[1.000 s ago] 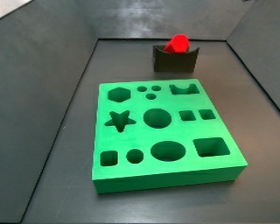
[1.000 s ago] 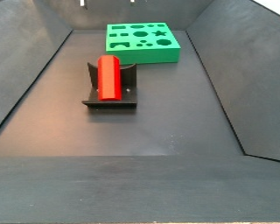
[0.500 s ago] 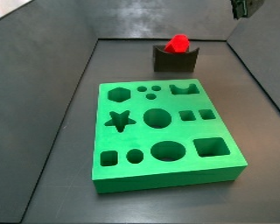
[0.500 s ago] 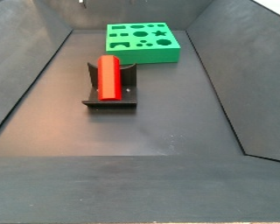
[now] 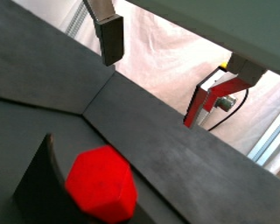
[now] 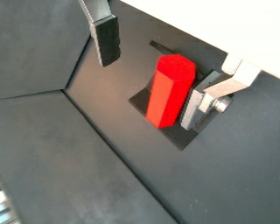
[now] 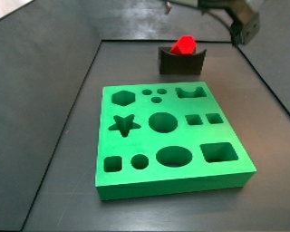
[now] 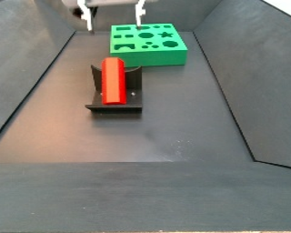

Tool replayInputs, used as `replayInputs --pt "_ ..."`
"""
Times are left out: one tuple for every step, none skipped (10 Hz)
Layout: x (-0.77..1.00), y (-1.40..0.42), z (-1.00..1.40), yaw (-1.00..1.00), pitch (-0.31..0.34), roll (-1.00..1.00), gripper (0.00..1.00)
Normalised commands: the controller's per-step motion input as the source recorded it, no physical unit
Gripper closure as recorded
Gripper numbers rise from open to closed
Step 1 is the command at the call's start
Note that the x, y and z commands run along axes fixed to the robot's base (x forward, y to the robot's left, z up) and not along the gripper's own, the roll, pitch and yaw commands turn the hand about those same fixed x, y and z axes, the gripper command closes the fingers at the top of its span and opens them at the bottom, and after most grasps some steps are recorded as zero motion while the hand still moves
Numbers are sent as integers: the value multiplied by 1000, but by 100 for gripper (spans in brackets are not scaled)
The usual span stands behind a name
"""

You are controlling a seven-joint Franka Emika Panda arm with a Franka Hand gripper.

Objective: Pick up the hexagon object. Move up. Place the hexagon object on the fixture. Regrasp the hexagon object. Move to above the board. Insert the hexagon object.
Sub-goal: Regrasp the hexagon object, then move to above the board.

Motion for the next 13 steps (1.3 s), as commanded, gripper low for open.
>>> replayInputs --pt "60 61 -1000 24 -130 67 0" --pt "67 55 -1000 -19 -119 66 0" --pt "70 54 -1000 -33 -110 69 0" --pt "76 46 -1000 -50 -85 66 0" --pt "86 44 -1000 -56 -66 63 0" --pt "89 36 -899 -56 -45 64 0" --pt "85 22 -746 -53 -23 65 0" --pt "80 13 -548 -38 4 66 0" --pt "77 10 -406 -24 16 69 0" --pt "70 5 -228 2 18 70 0" --pt "0 0 0 0 0 0 100" --pt "25 -10 1000 -122 109 116 100" --pt "24 -11 1000 -120 110 111 100"
